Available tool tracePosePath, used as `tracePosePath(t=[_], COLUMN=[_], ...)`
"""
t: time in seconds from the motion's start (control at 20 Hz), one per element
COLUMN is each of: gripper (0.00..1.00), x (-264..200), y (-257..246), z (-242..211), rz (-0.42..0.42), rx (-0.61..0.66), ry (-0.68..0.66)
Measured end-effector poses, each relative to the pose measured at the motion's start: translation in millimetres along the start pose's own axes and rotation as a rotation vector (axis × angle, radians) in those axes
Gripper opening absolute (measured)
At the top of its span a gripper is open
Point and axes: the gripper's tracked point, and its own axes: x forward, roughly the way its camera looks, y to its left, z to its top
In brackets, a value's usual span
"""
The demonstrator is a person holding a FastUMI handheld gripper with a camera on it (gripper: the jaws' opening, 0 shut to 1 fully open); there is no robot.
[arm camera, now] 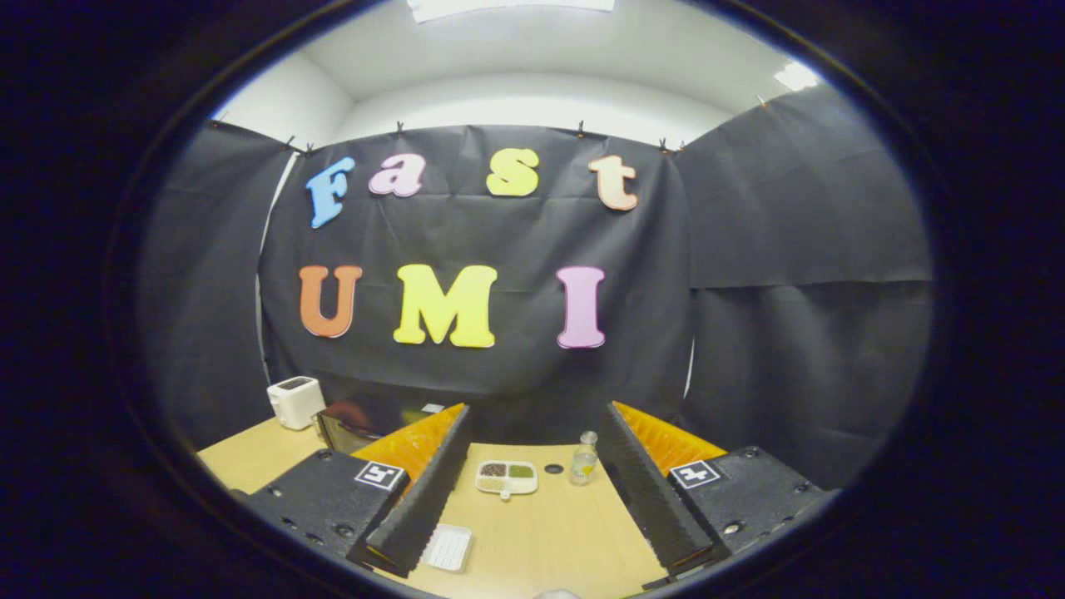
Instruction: Open the toaster oven, put the food inside, and close the toaster oven door.
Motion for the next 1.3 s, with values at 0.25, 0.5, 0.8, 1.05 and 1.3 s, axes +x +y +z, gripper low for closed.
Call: tracePosePath(t=[0.25,0.5,0.8,1.05,1.3], gripper=[1.00,1.00,1.00,1.00,1.00], x=[-1,-1,6,7,3], y=[12,6,5,5,-2], z=[-2,2,4,5,5], rz=[0.043,0.024,0.007,0.009,0.007], rx=[0.041,0.054,0.065,0.060,0.044], ry=[0.011,0.011,0.005,0.009,0.020])
